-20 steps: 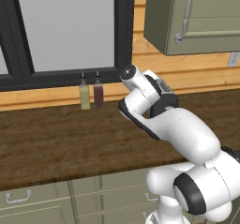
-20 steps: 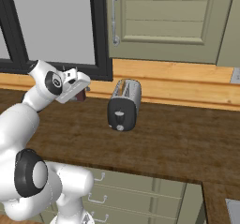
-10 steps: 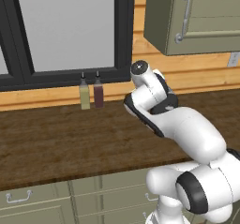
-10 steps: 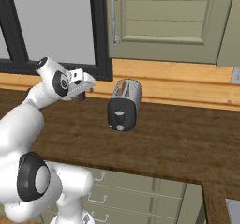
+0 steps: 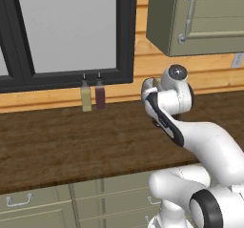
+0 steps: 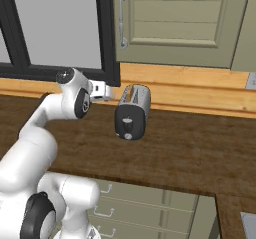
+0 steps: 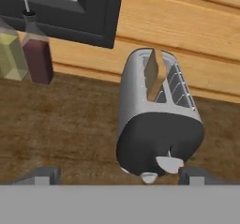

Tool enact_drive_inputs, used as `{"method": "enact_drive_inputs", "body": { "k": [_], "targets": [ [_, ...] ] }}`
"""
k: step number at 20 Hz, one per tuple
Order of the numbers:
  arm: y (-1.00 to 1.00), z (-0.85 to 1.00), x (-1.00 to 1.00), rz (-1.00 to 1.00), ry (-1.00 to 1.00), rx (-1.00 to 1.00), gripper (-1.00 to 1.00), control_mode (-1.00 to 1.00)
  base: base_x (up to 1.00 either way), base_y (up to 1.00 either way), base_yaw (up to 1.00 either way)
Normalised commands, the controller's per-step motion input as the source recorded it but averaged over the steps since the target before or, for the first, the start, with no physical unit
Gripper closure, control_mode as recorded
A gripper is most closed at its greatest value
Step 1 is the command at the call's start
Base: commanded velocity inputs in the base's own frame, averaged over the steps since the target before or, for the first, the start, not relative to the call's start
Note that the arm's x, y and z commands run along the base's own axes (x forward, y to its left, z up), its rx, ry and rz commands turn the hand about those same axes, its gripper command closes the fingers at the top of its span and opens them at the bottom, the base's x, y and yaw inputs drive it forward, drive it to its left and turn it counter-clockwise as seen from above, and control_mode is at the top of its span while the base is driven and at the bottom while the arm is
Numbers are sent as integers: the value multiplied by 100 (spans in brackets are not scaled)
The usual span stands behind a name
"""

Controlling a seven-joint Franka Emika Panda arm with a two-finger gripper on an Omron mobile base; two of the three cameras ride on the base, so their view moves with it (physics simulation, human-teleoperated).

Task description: Start the toaster. Once the lever pops up, take the bread to the plate on the dining counter.

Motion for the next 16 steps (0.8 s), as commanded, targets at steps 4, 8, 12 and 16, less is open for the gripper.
{"method": "enact_drive_inputs", "body": {
  "k": [4, 8, 12, 16],
  "targets": [
    [-29, 41, -28, 0, -23, 7, -100, -100, 0, 0, 0],
    [-34, 39, -18, 0, -17, 5, -100, -100, 0, 0, 0],
    [-32, 0, 0, 0, -1, 9, -100, -100, 0, 0, 0],
    [-34, 0, 0, 0, 0, 5, -100, -100, 0, 0, 0]
  ]
}}
